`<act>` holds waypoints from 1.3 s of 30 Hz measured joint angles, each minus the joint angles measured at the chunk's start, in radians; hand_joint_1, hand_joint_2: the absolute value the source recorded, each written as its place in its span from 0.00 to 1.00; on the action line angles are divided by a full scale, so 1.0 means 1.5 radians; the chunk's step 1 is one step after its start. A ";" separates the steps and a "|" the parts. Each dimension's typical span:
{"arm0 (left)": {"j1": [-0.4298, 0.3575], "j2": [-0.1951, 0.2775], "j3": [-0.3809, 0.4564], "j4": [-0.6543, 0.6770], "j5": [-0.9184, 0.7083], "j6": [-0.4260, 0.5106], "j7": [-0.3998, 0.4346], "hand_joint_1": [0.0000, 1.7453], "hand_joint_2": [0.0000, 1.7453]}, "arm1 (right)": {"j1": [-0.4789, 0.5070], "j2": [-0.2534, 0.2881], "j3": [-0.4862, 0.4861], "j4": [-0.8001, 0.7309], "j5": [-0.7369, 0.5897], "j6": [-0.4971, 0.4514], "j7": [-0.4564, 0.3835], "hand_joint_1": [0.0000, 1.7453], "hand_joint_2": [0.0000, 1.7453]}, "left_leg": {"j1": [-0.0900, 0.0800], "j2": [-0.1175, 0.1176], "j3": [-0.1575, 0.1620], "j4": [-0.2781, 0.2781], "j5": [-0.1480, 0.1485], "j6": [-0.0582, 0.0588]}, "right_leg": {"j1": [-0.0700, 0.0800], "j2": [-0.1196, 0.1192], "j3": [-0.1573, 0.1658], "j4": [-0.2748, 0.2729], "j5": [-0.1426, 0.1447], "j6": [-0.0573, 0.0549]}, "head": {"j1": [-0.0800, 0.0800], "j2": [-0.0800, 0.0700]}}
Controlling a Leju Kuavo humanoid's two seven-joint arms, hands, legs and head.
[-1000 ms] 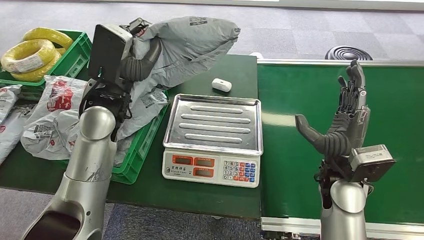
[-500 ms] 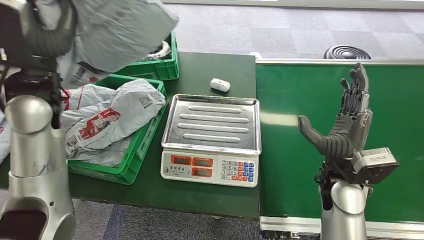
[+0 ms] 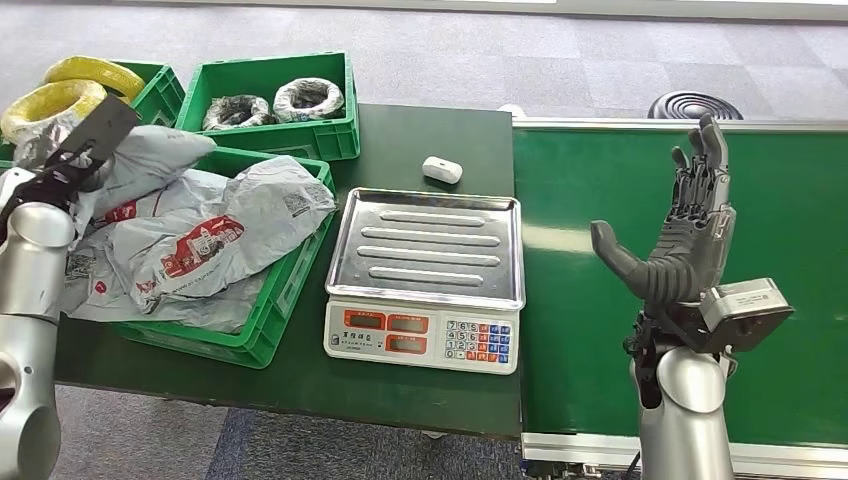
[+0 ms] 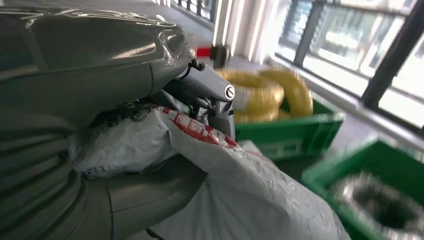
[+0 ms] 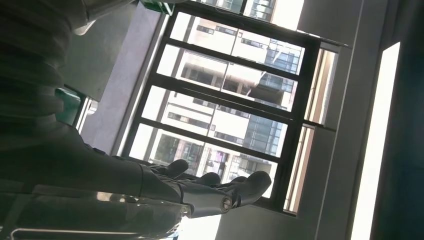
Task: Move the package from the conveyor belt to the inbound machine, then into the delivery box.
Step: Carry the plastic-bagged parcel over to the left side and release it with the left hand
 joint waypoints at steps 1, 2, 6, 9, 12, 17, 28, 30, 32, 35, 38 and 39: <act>0.000 0.001 -0.002 0.023 0.009 -0.038 -0.018 1.00 1.00 | -0.003 -0.002 0.001 0.003 -0.001 0.000 0.001 0.00 1.00 | 0.000 0.000 0.000 0.000 0.000 0.000 | 0.000 0.000 0.000 0.000 0.000 0.000 | 0.000 0.000; 0.001 0.002 -0.004 0.039 0.024 -0.080 -0.042 1.00 1.00 | -0.005 -0.006 0.001 0.005 -0.004 0.001 0.002 0.00 1.00 | 0.000 -0.001 0.000 0.000 0.000 0.000 | 0.000 -0.001 0.000 0.000 0.000 0.000 | 0.000 0.000; 0.012 0.011 -0.008 0.054 0.113 -0.217 -0.119 1.00 1.00 | -0.007 -0.027 -0.001 0.015 -0.027 0.009 -0.006 0.00 1.00 | 0.000 -0.002 -0.001 0.000 0.000 0.000 | 0.000 -0.002 0.000 0.000 0.000 0.000 | 0.000 0.000; 0.020 0.017 -0.010 0.051 0.148 -0.248 -0.125 1.00 1.00 | -0.007 -0.040 -0.002 0.023 -0.037 0.014 -0.012 0.00 1.00 | 0.000 -0.002 -0.001 0.000 0.000 0.000 | 0.000 -0.001 0.000 -0.001 0.000 0.000 | 0.000 0.000; 0.032 0.024 -0.011 0.039 0.204 -0.292 -0.136 1.00 1.00 | -0.007 -0.049 -0.003 0.029 -0.041 0.020 -0.017 0.00 1.00 | 0.000 -0.002 -0.001 0.000 0.000 0.000 | 0.000 -0.001 0.000 0.000 0.000 0.000 | 0.000 0.000; 0.078 0.046 -0.011 -0.028 0.382 -0.373 -0.142 0.21 1.00 | -0.006 -0.060 -0.002 0.038 -0.047 0.023 -0.032 0.00 1.00 | 0.000 -0.002 -0.001 0.000 0.000 0.000 | 0.000 -0.001 0.000 0.000 0.000 0.000 | 0.000 0.000; 0.162 0.083 -0.007 -0.198 0.496 -0.349 -0.086 0.00 1.00 | -0.011 -0.072 -0.008 0.055 -0.050 0.025 -0.039 0.00 1.00 | 0.000 -0.002 -0.001 0.000 0.000 0.000 | 0.000 -0.001 -0.001 0.000 0.000 0.000 | 0.000 0.000; 0.170 0.080 -0.007 -0.211 0.482 -0.310 -0.077 0.00 1.00 | -0.013 -0.072 -0.008 0.057 -0.049 0.025 -0.039 0.00 1.00 | 0.000 -0.002 -0.001 0.000 0.000 0.000 | 0.000 -0.001 -0.001 0.000 0.000 0.000 | 0.000 0.000; 0.174 0.073 -0.005 -0.220 0.462 -0.252 -0.067 0.00 1.00 | -0.014 -0.072 -0.007 0.059 -0.046 0.025 -0.039 0.00 1.00 | 0.000 -0.002 -0.001 0.000 0.000 0.000 | 0.000 -0.001 -0.001 0.000 0.000 0.000 | 0.000 0.000; 0.179 0.052 0.001 -0.230 0.442 -0.158 -0.081 0.00 1.00 | -0.013 -0.071 -0.002 0.060 -0.039 0.025 -0.040 0.00 1.00 | 0.000 -0.002 -0.001 0.000 0.000 0.000 | 0.000 -0.001 -0.001 0.000 0.000 0.000 | 0.000 0.000; 0.189 0.021 0.017 -0.260 0.477 -0.061 -0.151 0.00 1.00 | -0.010 -0.067 0.002 0.059 -0.033 0.023 -0.043 0.00 1.00 | 0.000 -0.002 -0.001 0.000 0.000 0.000 | 0.000 -0.001 -0.001 0.000 0.000 0.000 | 0.000 0.000; 0.194 0.009 0.024 -0.279 0.494 -0.023 -0.188 0.00 1.00 | -0.007 -0.065 0.003 0.058 -0.030 0.023 -0.044 0.00 1.00 | 0.000 -0.002 -0.001 0.000 0.000 0.000 | 0.000 -0.001 -0.001 0.000 0.000 0.000 | 0.000 0.000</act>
